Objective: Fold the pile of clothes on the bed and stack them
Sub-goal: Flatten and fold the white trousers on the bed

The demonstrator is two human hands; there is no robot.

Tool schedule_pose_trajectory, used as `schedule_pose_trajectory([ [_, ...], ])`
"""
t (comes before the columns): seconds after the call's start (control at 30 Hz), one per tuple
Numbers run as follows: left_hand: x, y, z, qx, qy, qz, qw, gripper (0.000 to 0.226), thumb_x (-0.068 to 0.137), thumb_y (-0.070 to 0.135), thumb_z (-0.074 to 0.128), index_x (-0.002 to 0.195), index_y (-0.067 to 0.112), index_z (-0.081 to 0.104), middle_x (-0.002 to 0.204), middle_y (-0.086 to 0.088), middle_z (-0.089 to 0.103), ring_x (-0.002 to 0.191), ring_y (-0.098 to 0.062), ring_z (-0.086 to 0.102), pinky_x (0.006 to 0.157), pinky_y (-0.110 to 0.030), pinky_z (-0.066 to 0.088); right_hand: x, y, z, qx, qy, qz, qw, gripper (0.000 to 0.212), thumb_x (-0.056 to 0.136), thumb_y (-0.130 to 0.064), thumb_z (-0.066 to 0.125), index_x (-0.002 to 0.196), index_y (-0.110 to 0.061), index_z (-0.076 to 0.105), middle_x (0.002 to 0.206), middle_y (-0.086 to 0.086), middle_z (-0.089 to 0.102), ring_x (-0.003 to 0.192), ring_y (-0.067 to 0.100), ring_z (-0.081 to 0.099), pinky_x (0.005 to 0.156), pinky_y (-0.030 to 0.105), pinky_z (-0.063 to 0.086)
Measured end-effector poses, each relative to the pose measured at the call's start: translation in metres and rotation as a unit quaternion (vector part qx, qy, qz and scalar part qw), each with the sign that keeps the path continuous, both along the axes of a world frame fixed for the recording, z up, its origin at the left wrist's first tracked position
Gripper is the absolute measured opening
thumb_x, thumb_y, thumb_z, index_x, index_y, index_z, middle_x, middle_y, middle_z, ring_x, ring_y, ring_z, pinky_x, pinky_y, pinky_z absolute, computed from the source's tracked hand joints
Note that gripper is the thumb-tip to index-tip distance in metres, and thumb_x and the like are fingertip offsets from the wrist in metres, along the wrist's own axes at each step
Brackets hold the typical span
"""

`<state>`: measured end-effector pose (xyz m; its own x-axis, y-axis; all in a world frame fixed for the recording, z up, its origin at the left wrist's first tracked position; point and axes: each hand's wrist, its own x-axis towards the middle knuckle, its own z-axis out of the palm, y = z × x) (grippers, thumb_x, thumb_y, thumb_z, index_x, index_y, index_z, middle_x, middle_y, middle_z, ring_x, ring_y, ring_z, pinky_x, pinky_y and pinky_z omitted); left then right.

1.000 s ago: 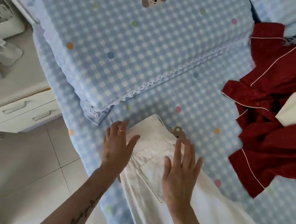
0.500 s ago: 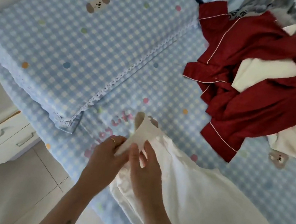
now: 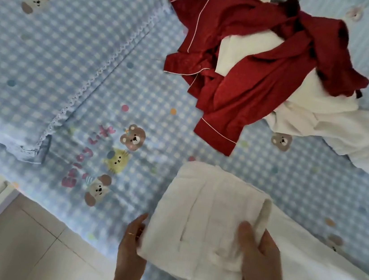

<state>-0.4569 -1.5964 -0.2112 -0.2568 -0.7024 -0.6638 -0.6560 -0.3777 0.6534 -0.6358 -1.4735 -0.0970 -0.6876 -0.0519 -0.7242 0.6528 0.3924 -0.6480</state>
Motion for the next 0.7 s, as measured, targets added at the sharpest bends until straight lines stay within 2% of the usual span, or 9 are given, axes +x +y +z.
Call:
schedule_pose_trajectory([
  [0.1,0.006,0.014,-0.004,-0.065,-0.053,-0.190,0.978,0.026,0.068,0.049,0.075,0.087,0.052,0.058,0.094,0.013,0.067,0.079,-0.008,0.066,0.067,-0.023,0.057,-0.010,0.059,-0.021,0.057,-0.024,-0.038,0.997,0.021,0.092,-0.024,0.057,0.102,-0.009,0.068,0.079,0.004,0.075,0.080,0.028,0.070,0.080,0.047,0.055],
  [0.17,0.005,0.018,-0.009,-0.128,-0.110,-0.288,0.943,0.016,0.071,0.064,0.063,0.081,0.053,0.057,0.087,0.004,0.066,0.080,-0.019,0.064,0.070,-0.033,0.056,-0.011,0.083,-0.034,0.075,-0.043,-0.049,0.995,0.021,0.093,-0.022,0.056,0.103,-0.007,0.068,0.083,0.006,0.075,0.085,0.030,0.068,0.086,0.052,0.053],
  [0.2,0.003,0.018,-0.003,-0.116,-0.074,-0.300,0.944,0.015,0.080,0.047,0.055,0.093,0.055,0.056,0.090,0.001,0.062,0.082,-0.021,0.058,0.072,-0.033,0.053,-0.010,0.090,-0.040,0.074,-0.050,-0.050,0.995,0.021,0.094,-0.020,0.054,0.104,-0.007,0.067,0.089,0.009,0.074,0.089,0.031,0.068,0.090,0.054,0.051],
  [0.23,-0.003,0.018,-0.001,-0.056,-0.080,-0.324,0.941,0.044,0.077,0.024,0.043,0.111,0.050,0.052,0.094,0.001,0.055,0.081,-0.020,0.051,0.070,-0.031,0.050,-0.010,0.094,-0.044,0.072,-0.053,-0.048,0.995,0.021,0.095,-0.019,0.053,0.107,-0.008,0.066,0.095,0.010,0.073,0.093,0.031,0.067,0.093,0.054,0.049],
  [0.33,-0.004,0.014,0.003,-0.114,-0.060,-0.457,0.880,0.082,0.059,0.005,0.044,0.138,0.025,0.041,0.105,0.004,0.043,0.088,-0.015,0.049,0.069,-0.021,0.051,-0.010,0.094,-0.043,0.077,-0.022,-0.008,0.997,0.027,0.096,-0.020,0.051,0.120,-0.017,0.061,0.108,0.006,0.070,0.100,0.024,0.064,0.097,0.046,0.048],
  [0.43,-0.014,-0.006,0.024,-0.105,-0.018,-0.375,0.921,0.074,0.080,-0.013,0.046,0.124,0.045,0.055,0.120,0.008,0.049,0.106,0.001,0.054,0.084,-0.003,0.042,-0.001,0.068,-0.018,0.042,0.012,0.045,0.998,0.038,0.095,-0.025,0.051,0.133,-0.025,0.053,0.112,-0.007,0.069,0.105,0.013,0.063,0.100,0.042,0.046],
  [0.5,-0.027,-0.029,0.049,-0.067,0.062,-0.264,0.960,0.068,0.085,-0.019,0.044,0.117,0.041,0.055,0.128,0.004,0.056,0.117,-0.003,0.052,0.097,-0.004,0.037,0.010,0.037,-0.001,-0.021,0.026,0.066,0.997,0.036,0.095,-0.027,0.051,0.131,-0.028,0.054,0.117,-0.006,0.067,0.111,0.013,0.060,0.104,0.041,0.043],
  [0.6,-0.052,-0.073,0.103,-0.023,0.214,-0.147,0.965,0.029,0.095,0.029,0.046,0.117,0.018,0.061,0.121,-0.006,0.066,0.115,-0.019,0.060,0.096,-0.028,0.049,0.026,-0.025,0.019,-0.086,0.064,0.090,0.990,0.014,0.095,-0.028,0.050,0.104,-0.028,0.061,0.088,-0.008,0.068,0.080,0.002,0.061,0.079,0.029,0.049],
  [0.7,-0.066,-0.122,0.140,0.038,0.202,-0.221,0.953,0.071,0.079,0.073,0.045,0.122,0.018,0.060,0.120,-0.008,0.066,0.113,-0.020,0.062,0.092,-0.033,0.052,0.044,-0.090,0.026,-0.134,0.097,0.096,0.982,0.019,0.096,-0.024,0.047,0.079,-0.032,0.050,0.068,-0.013,0.056,0.063,0.000,0.049,0.065,0.017,0.040],
])
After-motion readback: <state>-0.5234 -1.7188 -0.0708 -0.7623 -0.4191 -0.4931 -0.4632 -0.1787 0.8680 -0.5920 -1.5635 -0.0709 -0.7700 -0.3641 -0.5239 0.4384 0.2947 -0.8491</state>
